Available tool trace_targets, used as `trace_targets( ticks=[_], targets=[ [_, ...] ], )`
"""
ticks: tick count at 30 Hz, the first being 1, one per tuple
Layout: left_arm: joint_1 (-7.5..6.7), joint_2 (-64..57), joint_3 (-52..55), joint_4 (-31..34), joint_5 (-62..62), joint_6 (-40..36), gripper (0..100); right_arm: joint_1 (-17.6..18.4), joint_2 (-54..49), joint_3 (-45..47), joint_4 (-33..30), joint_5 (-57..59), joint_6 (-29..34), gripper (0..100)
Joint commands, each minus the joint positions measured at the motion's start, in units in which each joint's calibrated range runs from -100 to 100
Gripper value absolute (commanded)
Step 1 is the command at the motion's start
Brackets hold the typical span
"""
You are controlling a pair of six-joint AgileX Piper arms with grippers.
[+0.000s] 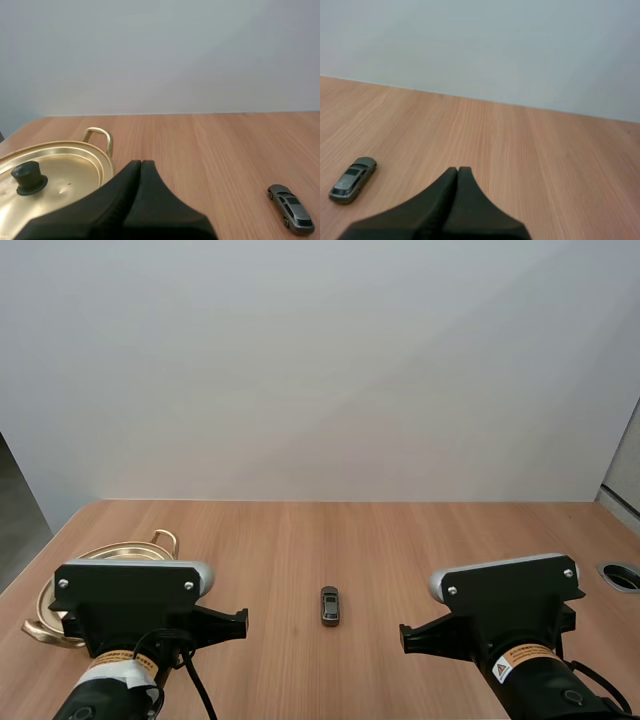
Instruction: Open the pot, put the car inside, and close it
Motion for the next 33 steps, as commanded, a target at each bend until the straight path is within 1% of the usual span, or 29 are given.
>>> trace_targets(
  ticks=[1, 4, 5, 6, 7, 8, 9, 10, 11, 12, 13, 14, 15, 16, 17, 19, 20, 22, 24, 25, 27, 29, 30, 31, 33],
  targets=[
    [0.02, 0.0, 0.0, 6.2, -13.5, 6.1, 0, 0.0, 0.0, 0.0, -9.0, -20.1, -1.3, 0],
    [0.09, 0.0, -2.4, 22.4, -32.0, 9.8, 0, 0.0, 0.0, 0.0, -20.1, -43.8, -4.8, 0],
    [0.16, 0.0, -4.6, 27.0, -34.8, 9.8, 0, 0.0, 0.0, 0.0, -22.9, -52.8, -7.3, 0],
    [0.16, 0.0, -7.1, 29.2, -36.2, 9.8, 0, 0.0, 0.0, 0.0, -23.6, -59.6, -9.4, 0],
    [0.16, 0.0, -10.1, 29.3, -35.6, 9.8, 0, 0.0, 0.0, 0.0, -22.9, -67.2, -11.0, 0],
    [0.16, 0.0, -12.8, 28.8, -32.0, 9.8, 0, 0.0, 0.0, 0.0, -20.7, -74.9, -11.3, 0],
    [0.16, 0.0, -16.5, 26.4, -26.4, 9.5, 0, 0.0, 0.0, 0.0, -17.2, -82.0, -11.2, 0],
    [0.16, 0.0, -20.7, 22.6, -18.3, 8.6, 0, 0.0, 0.0, 0.0, -12.3, -87.4, -11.2, 0],
    [0.16, 0.0, -24.2, 20.0, -10.3, 7.5, 0, 0.0, 0.0, 0.0, -7.7, -87.2, -11.2, 0],
    [0.16, 0.0, -28.5, 17.8, -0.1, 5.8, 0, 0.0, 0.0, -1.0, -4.4, -82.7, -11.2, 0],
    [0.16, 0.0, -32.2, 17.4, 8.9, 3.0, 0, 0.0, 0.0, -3.8, -0.9, -71.7, -11.2, 0],
    [0.16, 0.9, -35.3, 17.7, 15.3, 0.4, 0, 0.0, 0.0, -7.4, 1.8, -56.9, -10.7, 0],
    [0.16, 2.5, -37.9, 19.1, 22.3, -3.0, 0, 0.0, 0.6, -10.4, 3.7, -44.9, -9.5, 0],
    [0.16, 4.4, -40.1, 20.8, 28.1, -6.1, 0, 0.0, 2.4, -13.8, 4.8, -31.7, -7.6, 0],
    [0.16, 6.5, -41.6, 22.5, 33.2, -8.5, 0, 0.0, 4.9, -16.9, 5.8, -21.7, -6.3, 0],
    [0.58, 10.7, -44.8, 26.0, 42.6, -13.1, 0, 0.0, 10.3, -22.2, 6.7, -7.1, -6.9, 0],
    [0.94, 12.4, -45.9, 26.8, 45.7, -13.7, 0, 0.0, 13.6, -25.8, 6.7, -0.8, -8.3, 0],
    [1.99, 16.8, -48.2, 27.1, 53.9, -13.4, 0, 0.0, 20.1, -31.5, 7.2, 10.1, -12.0, 0],
    [2.65, 21.0, -50.1, 25.7, 63.1, -12.9, 0, 0.0, 26.2, -37.1, 9.6, 21.8, -13.9, 0],
    [2.95, 23.3, -50.6, 23.7, 67.9, -12.5, 0, 0.0, 28.6, -40.1, 11.7, 28.7, -14.4, 0],
    [3.57, 27.1, -50.7, 20.0, 73.6, -10.9, 0, 0.0, 33.8, -44.8, 17.1, 41.4, -14.6, 0],
    [4.09, 29.6, -50.7, 15.6, 73.6, -7.2, 0, 0.0, 37.6, -48.8, 22.3, 53.7, -14.6, 0],
    [4.40, 30.6, -50.7, 13.7, 73.6, -5.2, 0, 0.0, 39.3, -50.1, 24.4, 57.9, -14.6, 0],
    [4.60, 31.5, -50.7, 12.6, 73.6, -3.5, 0, 0.0, 40.7, -50.9, 25.9, 60.7, -14.6, 0],
    [4.74, 32.4, -50.7, 12.7, 73.6, -1.4, 0, 0.0, 42.4, -50.9, 28.5, 65.0, -14.6, 0]
  ],
)
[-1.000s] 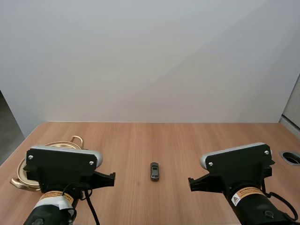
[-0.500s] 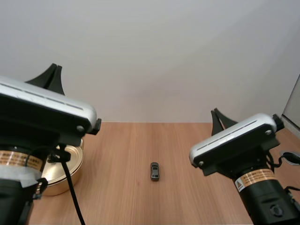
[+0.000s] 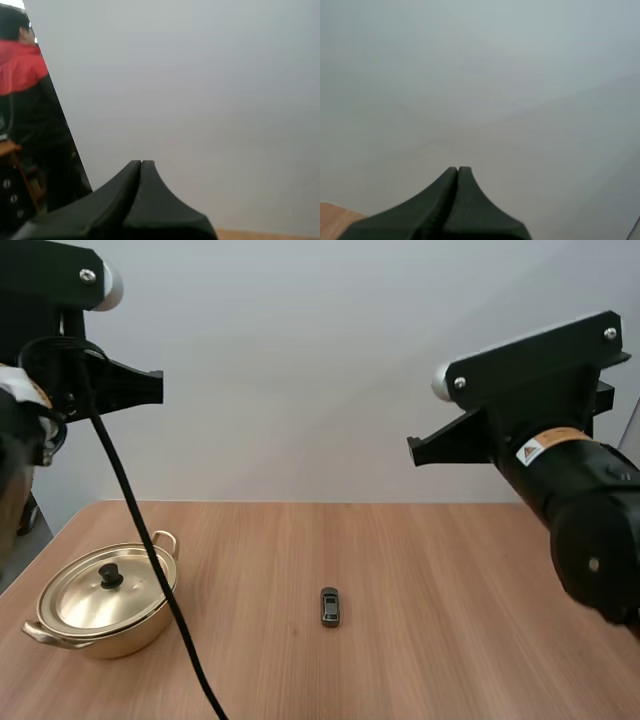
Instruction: Open the pot, put the car inside, and close it
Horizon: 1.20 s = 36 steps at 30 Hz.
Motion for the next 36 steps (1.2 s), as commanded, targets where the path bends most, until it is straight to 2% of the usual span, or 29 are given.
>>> trace_targets(
  ticks=[1, 5, 8, 9, 10, 12, 13, 15, 18, 23, 27, 30, 33, 36],
  targets=[
    [0.04, 1.7, -0.1, -5.5, 58.3, 11.3, 0, 0.0, 12.2, -12.7, 19.6, 83.6, -0.1, 0],
    [0.04, 1.7, -0.1, -0.6, 58.3, 13.1, 0, 0.0, 12.5, -11.0, 18.7, 84.1, -0.1, 0],
    [0.04, 1.7, -0.1, 2.5, 58.3, 13.1, 0, 0.0, 12.3, -9.8, 18.4, 83.8, -3.0, 0],
    [0.04, 1.7, -0.1, 2.8, 58.3, 12.7, 0, 0.0, 12.3, -9.6, 18.3, 83.6, -3.7, 14],
    [0.04, 1.7, -0.1, 3.2, 58.3, 11.1, 4, 0.0, 12.3, -9.6, 18.3, 83.4, -4.0, 33],
    [0.04, 1.7, -0.1, 4.2, 58.3, 6.5, 18, 0.0, 12.3, -9.6, 19.4, 82.2, -5.3, 79],
    [0.04, 1.7, 0.2, 4.9, 58.3, 4.8, 29, 0.0, 12.3, -9.6, 20.4, 82.2, -6.7, 100],
    [0.04, 1.7, 1.5, 6.3, 58.3, 2.5, 56, 0.0, 12.3, -9.6, 22.6, 83.0, -9.4, 100],
    [0.04, 1.7, 4.8, 7.7, 58.3, 1.3, 100, 0.0, 12.1, -9.6, 25.0, 83.1, -9.7, 100],
    [0.04, 1.7, 12.6, 7.9, 53.7, 2.3, 100, 0.0, 12.1, -9.6, 29.4, 83.1, -9.7, 100],
    [0.04, 1.7, 17.8, 11.0, 49.6, 2.5, 100, 0.0, 12.1, -9.6, 30.7, 83.1, -9.7, 100],
    [0.04, 1.7, 18.3, 11.4, 47.2, 3.1, 100, 0.0, 12.1, -9.6, 30.9, 83.1, -9.7, 100],
    [0.04, 1.7, 18.1, 13.2, 39.5, 7.4, 100, 0.0, 12.1, -9.6, 31.3, 83.1, -9.7, 100],
    [0.04, 1.7, 18.1, 13.3, 32.9, 7.5, 100, 0.0, 12.1, -9.6, 31.7, 83.1, -9.7, 100]
  ],
)
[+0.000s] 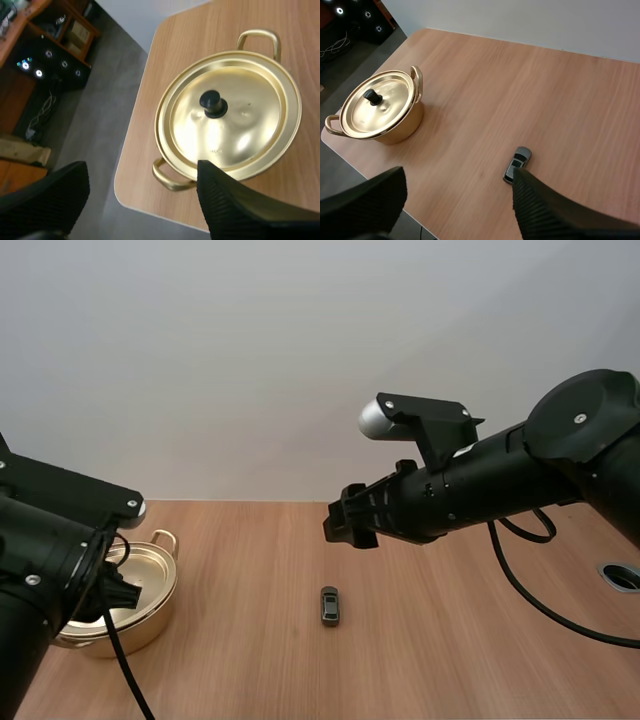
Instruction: Open the pot, put the car inside, and close it
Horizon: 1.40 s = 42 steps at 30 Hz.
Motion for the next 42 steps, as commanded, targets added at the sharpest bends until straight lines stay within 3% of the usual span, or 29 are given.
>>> trace_targets(
  ticks=[1, 5, 16, 26, 29, 34, 37, 42],
  targets=[
    [0.04, 0.0, -0.1, -0.1, -8.5, 0.3, 100, 0.0, 0.0, 0.1, 0.2, 0.1, 0.0, 100],
    [0.04, 0.5, 0.2, -1.1, -17.1, -4.2, 100, 0.0, 0.0, 0.1, 0.2, 0.1, 0.0, 100],
    [0.04, 12.1, 0.2, -1.1, -17.2, -10.7, 100, 0.0, 0.0, 0.1, 0.2, 5.3, -1.9, 100],
    [0.25, 21.4, 0.1, -0.6, -25.1, -15.3, 100, 0.0, 0.0, 0.1, 0.2, 8.7, -2.3, 100],
    [1.88, 24.3, 0.1, 0.0, -27.7, -15.4, 100, 0.0, 0.0, 0.1, 0.2, 8.7, -2.5, 100],
    [7.58, 27.0, 0.1, 0.1, -35.8, -15.4, 100, 0.0, 0.0, 0.1, 0.2, 8.7, -3.4, 100],
    [9.88, 27.6, 0.1, 0.1, -41.0, -14.6, 100, 0.0, 0.0, 0.1, 0.2, 8.7, -3.4, 100],
    [10.22, 29.4, 0.1, -2.3, -42.8, -12.0, 100, 0.0, 0.0, 0.1, 0.3, 8.7, -3.4, 100]
  ],
)
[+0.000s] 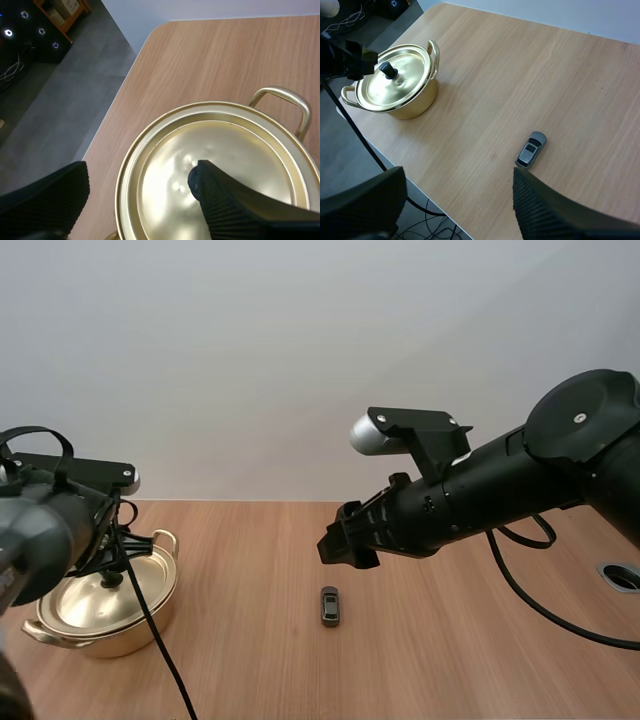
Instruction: Open the pot, put the car inside, and close it
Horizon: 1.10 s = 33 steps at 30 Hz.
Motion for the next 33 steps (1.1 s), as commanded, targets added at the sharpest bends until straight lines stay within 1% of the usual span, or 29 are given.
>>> trace_targets(
  ticks=[1, 7, 12, 19, 27, 33],
  targets=[
    [-0.02, 0.9, -0.1, -3.7, -0.3, 2.0, 100, 0.0, 0.0, 0.1, 0.2, 0.0, 0.0, 100],
    [-0.02, 3.8, -0.1, -14.1, -0.5, 10.7, 100, 0.0, 0.0, 0.1, 0.4, 0.0, 0.0, 100],
    [-0.02, 3.8, -0.1, -17.8, -2.5, 13.6, 100, 0.0, 0.0, 0.1, 0.4, 0.0, 0.0, 100],
    [-0.02, 4.0, -0.1, -18.6, -5.7, 13.6, 100, 0.0, 0.0, 0.1, 0.4, 0.0, 0.0, 100],
    [-0.02, 9.8, -0.1, -18.9, -5.7, 13.6, 100, 0.0, 0.0, 0.1, 0.4, 0.0, 0.0, 100],
    [-0.02, 10.7, -0.1, -18.9, -7.7, 13.6, 100, 0.0, 0.0, 0.1, 0.4, 0.0, 0.0, 100]
  ],
)
